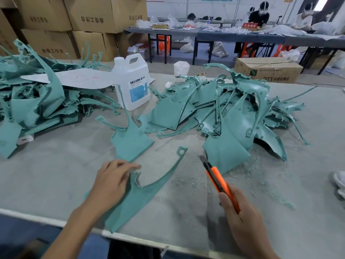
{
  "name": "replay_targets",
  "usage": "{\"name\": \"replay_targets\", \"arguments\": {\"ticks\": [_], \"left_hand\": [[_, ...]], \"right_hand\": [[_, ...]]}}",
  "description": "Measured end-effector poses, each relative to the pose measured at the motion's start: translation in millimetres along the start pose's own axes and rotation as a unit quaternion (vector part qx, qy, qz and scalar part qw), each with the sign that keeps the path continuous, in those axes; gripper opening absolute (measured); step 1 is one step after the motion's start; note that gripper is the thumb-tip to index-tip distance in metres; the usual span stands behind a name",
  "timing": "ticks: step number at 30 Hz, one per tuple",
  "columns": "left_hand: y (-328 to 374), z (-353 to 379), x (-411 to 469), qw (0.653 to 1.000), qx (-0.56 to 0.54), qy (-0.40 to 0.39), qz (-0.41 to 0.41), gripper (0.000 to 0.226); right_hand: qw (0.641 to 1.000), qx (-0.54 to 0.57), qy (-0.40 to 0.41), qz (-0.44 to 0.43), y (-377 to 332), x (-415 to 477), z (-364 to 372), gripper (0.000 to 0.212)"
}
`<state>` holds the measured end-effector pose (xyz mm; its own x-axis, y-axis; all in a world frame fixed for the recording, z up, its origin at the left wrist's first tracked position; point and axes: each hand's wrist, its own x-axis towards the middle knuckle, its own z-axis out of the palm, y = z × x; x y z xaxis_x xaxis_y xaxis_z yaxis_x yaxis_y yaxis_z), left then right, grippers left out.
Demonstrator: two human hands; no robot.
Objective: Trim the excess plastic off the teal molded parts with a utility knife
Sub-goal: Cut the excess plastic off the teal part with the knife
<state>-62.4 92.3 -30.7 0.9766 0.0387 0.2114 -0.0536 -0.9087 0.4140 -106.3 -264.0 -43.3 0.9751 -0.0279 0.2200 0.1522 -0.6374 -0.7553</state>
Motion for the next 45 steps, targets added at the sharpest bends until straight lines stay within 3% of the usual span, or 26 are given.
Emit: {"name": "replay_targets", "arguments": {"ticks": [3,6,12,14,17,21,30,35,45], "left_hand": [[41.7,6.6,1.0,0.993,-0.108,0.056,0.010,0.027],[95.6,32.6,1.4,0.986,-0.168,-0.005,0.009,0.027],[119.6,63.3,11.6,0.999,-0.024,-0.029,0.023,0.023],[113.8,61.0,14.7,0.997,0.047,-0.040,0.038,0.017],[109.6,57.2,21.0,0.977,0.170,-0.103,0.081,0.016],[121.6,58.6,31.5,0.949,0.254,-0.152,0.105,0.025],[122.6,61.8,25.3,0.949,0.253,-0.147,0.117,0.032],[122.4,60.1,22.3,0.950,0.250,-0.141,0.126,0.027],[121.2,60.4,19.6,0.952,0.246,-0.129,0.131,0.025]], "right_hand": [[0.999,0.035,0.035,0.013,-3.9,8.8,5.4,0.025],[0.997,0.044,0.060,0.017,-10.6,11.4,10.2,0.025],[0.995,0.043,0.086,0.040,-9.4,1.7,7.1,0.038],[0.995,0.021,0.087,0.050,-11.7,2.1,7.5,0.033],[0.996,-0.019,0.078,0.050,-19.9,0.0,8.1,0.036],[0.997,-0.018,0.055,0.041,-26.3,-0.7,10.6,0.044],[0.995,-0.086,0.040,0.012,-29.6,2.2,27.4,0.043],[0.993,-0.072,0.098,0.008,-25.5,1.2,28.7,0.043],[0.989,-0.091,0.116,0.023,-17.2,7.7,29.7,0.039]]}}
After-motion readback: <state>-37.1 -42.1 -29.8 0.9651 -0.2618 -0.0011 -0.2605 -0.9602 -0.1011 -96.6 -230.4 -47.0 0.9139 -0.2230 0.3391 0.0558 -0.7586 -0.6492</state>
